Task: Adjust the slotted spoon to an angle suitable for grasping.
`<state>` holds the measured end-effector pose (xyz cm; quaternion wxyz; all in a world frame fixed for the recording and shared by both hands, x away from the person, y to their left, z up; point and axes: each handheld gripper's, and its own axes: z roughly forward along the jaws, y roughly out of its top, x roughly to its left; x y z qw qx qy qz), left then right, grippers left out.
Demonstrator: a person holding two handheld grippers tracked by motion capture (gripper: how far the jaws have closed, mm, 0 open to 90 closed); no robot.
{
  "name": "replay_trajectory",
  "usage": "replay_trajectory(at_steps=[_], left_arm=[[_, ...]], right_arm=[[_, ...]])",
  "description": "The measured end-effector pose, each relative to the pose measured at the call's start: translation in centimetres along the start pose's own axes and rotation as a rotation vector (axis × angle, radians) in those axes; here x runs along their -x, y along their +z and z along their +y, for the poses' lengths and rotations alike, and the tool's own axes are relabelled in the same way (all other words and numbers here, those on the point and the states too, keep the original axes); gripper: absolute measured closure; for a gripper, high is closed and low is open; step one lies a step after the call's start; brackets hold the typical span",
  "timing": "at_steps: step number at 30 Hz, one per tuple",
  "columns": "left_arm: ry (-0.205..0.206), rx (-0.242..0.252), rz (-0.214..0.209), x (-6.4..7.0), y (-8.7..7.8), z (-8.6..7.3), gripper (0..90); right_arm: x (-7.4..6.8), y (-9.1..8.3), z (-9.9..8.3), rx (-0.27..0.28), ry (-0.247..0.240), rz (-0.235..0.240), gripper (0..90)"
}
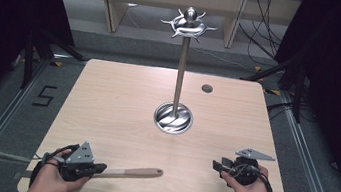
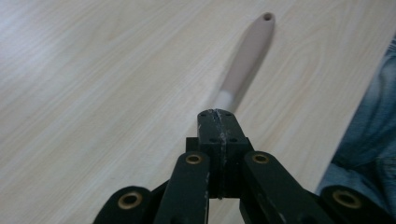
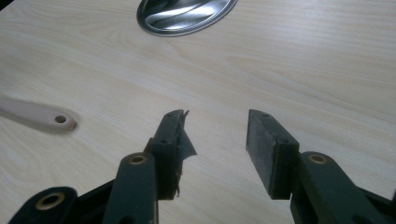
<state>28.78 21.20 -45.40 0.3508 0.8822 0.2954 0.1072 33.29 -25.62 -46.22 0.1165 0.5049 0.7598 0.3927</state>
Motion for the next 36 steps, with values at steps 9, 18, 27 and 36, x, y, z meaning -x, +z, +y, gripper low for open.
replay_trajectory(at_steps=[9,18,27,36], left_arm=[[0.128,-0.151,-0.126,3.0,2.6,3.8,89.6],[0.139,-0.248,-0.125,3.5,5.8,5.4,89.6],[0.173,-0.301,-0.119,3.5,6.8,6.3,89.7],[0.216,-0.337,-0.115,4.0,8.2,6.9,89.7]], right_arm=[[-0.2,-0.3,0.2,0.000,0.011,-0.006,57.0],[-0.1,-0.1,0.1,0.009,0.019,0.016,56.8],[-0.2,-0.2,0.1,0.006,0.005,-0.002,55.8],[-0.1,-0.2,0.1,0.005,0.005,-0.001,55.4]])
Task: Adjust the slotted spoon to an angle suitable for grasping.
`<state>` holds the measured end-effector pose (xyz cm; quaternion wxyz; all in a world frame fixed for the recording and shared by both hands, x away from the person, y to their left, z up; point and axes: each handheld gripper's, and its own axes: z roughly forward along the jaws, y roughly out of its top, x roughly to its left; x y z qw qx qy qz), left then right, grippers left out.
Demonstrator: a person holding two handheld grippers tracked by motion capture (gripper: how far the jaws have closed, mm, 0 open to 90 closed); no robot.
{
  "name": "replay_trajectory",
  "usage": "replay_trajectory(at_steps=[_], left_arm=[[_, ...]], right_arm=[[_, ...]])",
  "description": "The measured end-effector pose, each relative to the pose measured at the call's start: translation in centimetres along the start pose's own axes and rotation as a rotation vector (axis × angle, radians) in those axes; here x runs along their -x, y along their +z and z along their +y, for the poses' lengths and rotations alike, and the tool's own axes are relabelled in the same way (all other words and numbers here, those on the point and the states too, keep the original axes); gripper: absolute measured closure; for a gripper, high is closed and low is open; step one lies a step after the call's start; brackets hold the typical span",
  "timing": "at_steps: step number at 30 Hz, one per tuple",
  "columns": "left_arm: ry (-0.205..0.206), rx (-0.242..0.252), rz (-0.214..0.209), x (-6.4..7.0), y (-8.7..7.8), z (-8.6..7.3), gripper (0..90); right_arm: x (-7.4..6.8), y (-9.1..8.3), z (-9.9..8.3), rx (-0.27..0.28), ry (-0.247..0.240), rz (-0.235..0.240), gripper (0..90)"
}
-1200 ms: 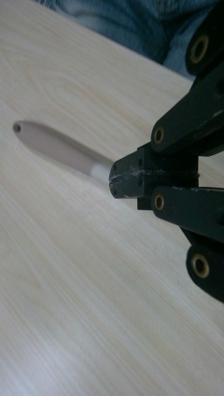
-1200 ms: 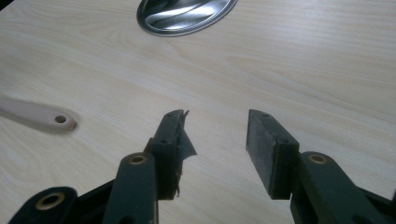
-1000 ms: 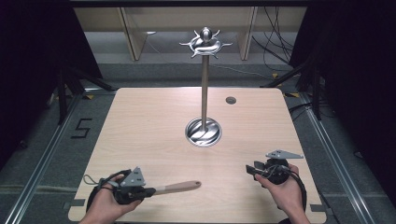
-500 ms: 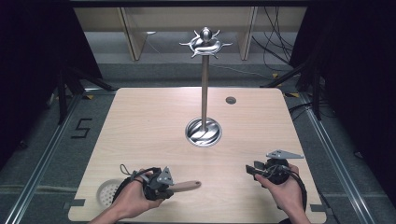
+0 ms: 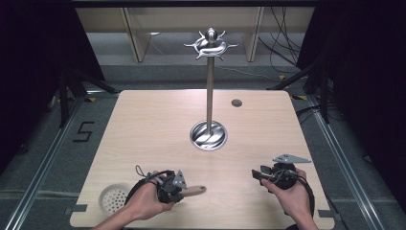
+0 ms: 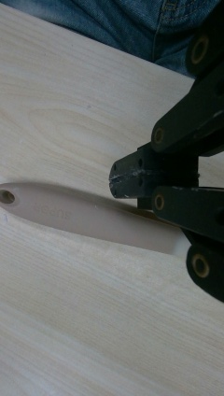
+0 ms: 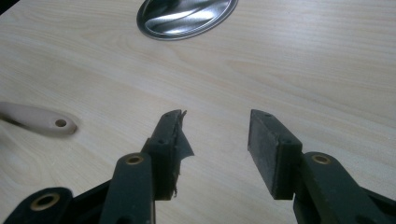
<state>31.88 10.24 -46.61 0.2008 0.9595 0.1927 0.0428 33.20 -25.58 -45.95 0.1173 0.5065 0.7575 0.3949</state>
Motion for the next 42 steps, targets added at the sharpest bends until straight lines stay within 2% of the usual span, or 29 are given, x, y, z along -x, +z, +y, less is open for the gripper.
replay_trajectory(at_steps=[6,7,9,10,11,12,17,23,24,25,29,30,34,38,39,41,42], left_arm=[[-0.006,-0.015,0.001,0.0,0.6,0.3,89.6],[-0.017,-0.017,-0.002,0.1,0.6,0.3,89.7],[-0.025,-0.003,-0.001,0.1,0.8,0.5,89.7],[-0.008,-0.015,-0.002,0.0,0.7,0.6,89.7],[-0.020,-0.014,-0.003,0.1,0.8,0.6,89.7],[-0.002,-0.019,0.002,0.0,0.8,0.7,89.7],[-0.020,-0.020,0.008,0.0,0.9,0.7,89.7],[-0.006,-0.037,0.009,-0.1,1.2,0.8,89.7],[-0.007,-0.041,0.009,-0.1,1.2,0.8,89.7],[-0.009,-0.037,0.013,-0.1,1.3,0.8,89.7],[-0.020,-0.046,0.016,-0.3,1.4,0.9,89.7],[-0.009,-0.048,0.019,-0.5,1.3,0.9,89.7],[-0.037,-0.051,0.014,-0.9,1.3,1.0,89.7],[-0.040,-0.050,0.015,-1.1,1.4,1.1,89.7],[-0.038,-0.050,0.018,-1.1,1.5,1.1,89.7],[-0.044,-0.049,0.025,-1.2,1.5,1.1,89.7],[-0.044,-0.049,0.029,-1.2,1.4,1.2,89.7]], right_arm=[[-0.1,0.0,0.0,-0.002,0.004,0.007,55.0],[-0.1,0.0,0.0,-0.001,0.005,0.007,55.0],[-0.1,0.0,0.0,-0.001,0.005,0.007,54.9],[-0.1,0.0,0.0,-0.001,0.005,0.006,54.8],[0.0,0.1,0.0,0.004,-0.001,0.007,54.8],[0.0,0.0,0.0,0.003,-0.001,0.005,54.7],[-0.1,0.0,0.0,-0.001,0.004,0.005,54.5],[-0.1,0.1,0.0,0.011,-0.002,0.011,54.2],[-0.4,0.1,-0.1,0.008,0.042,0.009,54.2],[-0.3,0.1,-0.1,0.010,0.027,0.010,54.1],[-0.4,0.1,-0.1,0.008,0.029,0.009,54.0],[-0.3,0.2,-0.1,0.012,0.024,0.009,54.0],[-0.4,0.2,-0.1,0.001,0.037,0.023,53.8],[-0.4,0.2,-0.1,0.002,0.037,0.022,53.8],[-0.3,0.1,-0.1,0.012,0.023,0.008,53.8],[-0.3,0.2,-0.1,0.005,0.017,0.016,53.7],[-0.1,0.1,0.0,0.009,-0.012,0.004,53.7]])
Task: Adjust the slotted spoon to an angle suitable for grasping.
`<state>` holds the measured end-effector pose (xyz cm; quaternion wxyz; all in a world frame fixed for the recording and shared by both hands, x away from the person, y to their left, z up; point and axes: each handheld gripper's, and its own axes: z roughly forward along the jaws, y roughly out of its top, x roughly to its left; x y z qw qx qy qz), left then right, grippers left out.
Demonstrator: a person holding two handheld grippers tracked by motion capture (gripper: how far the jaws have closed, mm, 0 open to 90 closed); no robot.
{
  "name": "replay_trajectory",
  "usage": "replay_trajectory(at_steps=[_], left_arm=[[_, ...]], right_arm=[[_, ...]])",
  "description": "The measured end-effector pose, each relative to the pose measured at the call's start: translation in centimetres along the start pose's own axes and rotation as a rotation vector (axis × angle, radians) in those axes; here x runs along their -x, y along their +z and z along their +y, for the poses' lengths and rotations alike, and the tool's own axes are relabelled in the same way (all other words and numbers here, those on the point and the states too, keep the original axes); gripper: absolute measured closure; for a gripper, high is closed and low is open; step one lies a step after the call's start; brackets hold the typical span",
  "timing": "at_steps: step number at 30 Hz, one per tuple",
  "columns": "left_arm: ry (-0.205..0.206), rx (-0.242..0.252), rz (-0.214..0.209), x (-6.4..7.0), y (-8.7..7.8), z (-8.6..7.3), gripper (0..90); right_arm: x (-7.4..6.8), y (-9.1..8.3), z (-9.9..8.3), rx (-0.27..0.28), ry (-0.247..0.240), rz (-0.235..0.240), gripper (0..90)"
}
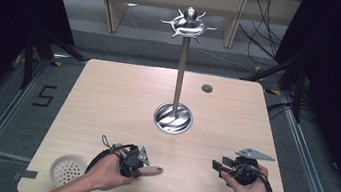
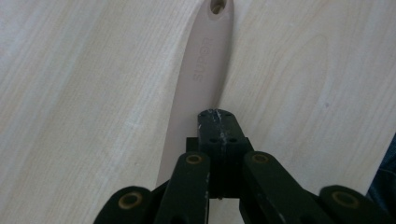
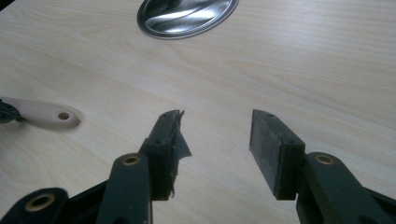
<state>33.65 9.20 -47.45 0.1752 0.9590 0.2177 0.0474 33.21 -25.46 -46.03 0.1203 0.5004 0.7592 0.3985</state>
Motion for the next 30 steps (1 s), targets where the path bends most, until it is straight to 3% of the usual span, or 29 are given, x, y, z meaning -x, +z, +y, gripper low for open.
replay_trajectory(at_steps=[1,4,5,7,16,20,22,25,30], left_arm=[[0.000,-0.003,0.003,-0.1,0.0,0.0,89.7],[0.007,-0.005,0.020,-0.4,0.1,0.1,89.7],[-0.006,-0.005,0.020,-0.4,0.1,0.1,89.7],[-0.001,-0.011,0.025,-0.6,0.1,0.2,89.7],[-0.015,-0.027,0.071,-1.4,0.6,0.1,89.7],[-0.040,-0.033,0.084,-2.1,0.8,-0.1,89.7],[-0.053,-0.041,0.092,-2.5,0.7,-0.2,89.7],[-0.079,-0.042,0.101,-3.3,0.7,-0.5,89.7],[-0.112,-0.040,0.117,-4.4,0.6,-0.9,89.7]], right_arm=[[0.0,-0.1,0.0,-0.003,-0.001,-0.017,53.7],[0.0,-0.1,0.0,-0.003,-0.002,-0.015,53.6],[0.0,0.0,0.0,-0.003,0.004,0.003,53.6],[0.0,-0.1,0.0,-0.002,-0.002,-0.015,53.6],[-0.1,0.0,0.0,-0.004,0.003,0.001,53.5],[-0.1,0.0,0.0,-0.003,0.003,0.002,53.5],[0.0,-0.2,0.0,-0.006,-0.010,-0.023,53.5],[0.0,0.0,0.0,0.000,0.003,0.003,53.5],[-0.1,0.0,0.0,-0.004,0.003,0.002,53.3]])
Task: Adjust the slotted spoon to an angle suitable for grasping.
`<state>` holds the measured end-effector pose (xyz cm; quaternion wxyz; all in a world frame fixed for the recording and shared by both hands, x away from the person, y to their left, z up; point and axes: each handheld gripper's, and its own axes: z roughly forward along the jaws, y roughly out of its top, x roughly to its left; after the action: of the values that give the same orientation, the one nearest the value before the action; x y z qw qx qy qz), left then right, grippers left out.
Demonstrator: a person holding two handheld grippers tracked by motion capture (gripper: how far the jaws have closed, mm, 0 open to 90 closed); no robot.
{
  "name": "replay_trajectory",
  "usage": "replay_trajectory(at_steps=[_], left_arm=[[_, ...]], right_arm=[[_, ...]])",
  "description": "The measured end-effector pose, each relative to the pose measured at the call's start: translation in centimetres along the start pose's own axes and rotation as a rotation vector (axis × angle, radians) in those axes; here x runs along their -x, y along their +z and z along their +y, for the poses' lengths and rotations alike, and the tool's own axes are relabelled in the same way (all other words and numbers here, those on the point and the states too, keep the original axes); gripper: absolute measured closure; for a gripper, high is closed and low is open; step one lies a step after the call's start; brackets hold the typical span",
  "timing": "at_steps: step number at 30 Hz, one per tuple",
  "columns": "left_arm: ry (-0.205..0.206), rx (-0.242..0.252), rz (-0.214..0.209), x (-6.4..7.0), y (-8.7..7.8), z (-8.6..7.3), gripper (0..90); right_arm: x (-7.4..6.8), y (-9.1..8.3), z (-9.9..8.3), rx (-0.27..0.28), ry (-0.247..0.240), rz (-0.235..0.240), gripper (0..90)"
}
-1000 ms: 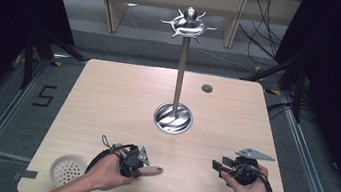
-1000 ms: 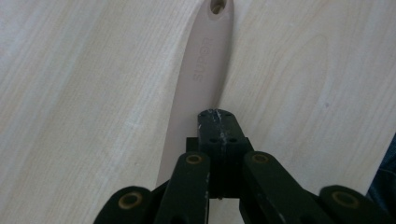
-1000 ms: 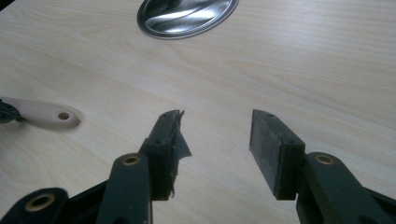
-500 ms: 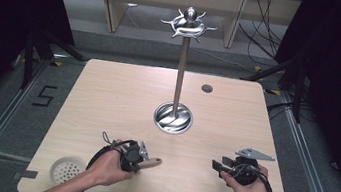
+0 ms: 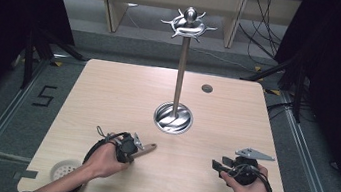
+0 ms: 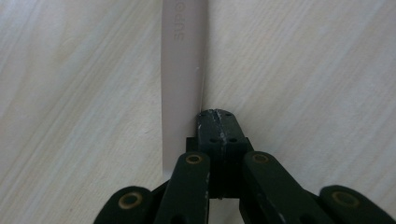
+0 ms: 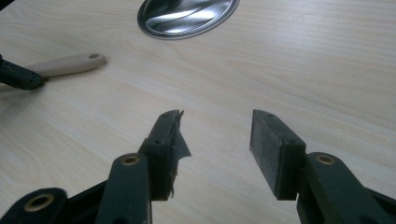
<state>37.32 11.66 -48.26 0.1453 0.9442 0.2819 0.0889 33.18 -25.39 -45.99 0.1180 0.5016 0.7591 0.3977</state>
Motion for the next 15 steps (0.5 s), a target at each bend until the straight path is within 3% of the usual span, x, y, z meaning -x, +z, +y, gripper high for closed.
replay_trajectory(at_steps=[7,15], left_arm=[[-0.048,0.004,0.012,-1.0,0.0,-0.4,89.7],[-0.101,0.032,-0.003,-1.6,-0.3,-0.7,89.5]], right_arm=[[0.0,0.0,0.0,-0.004,0.003,0.000,53.3],[0.0,0.0,0.0,-0.006,0.000,-0.005,53.0]])
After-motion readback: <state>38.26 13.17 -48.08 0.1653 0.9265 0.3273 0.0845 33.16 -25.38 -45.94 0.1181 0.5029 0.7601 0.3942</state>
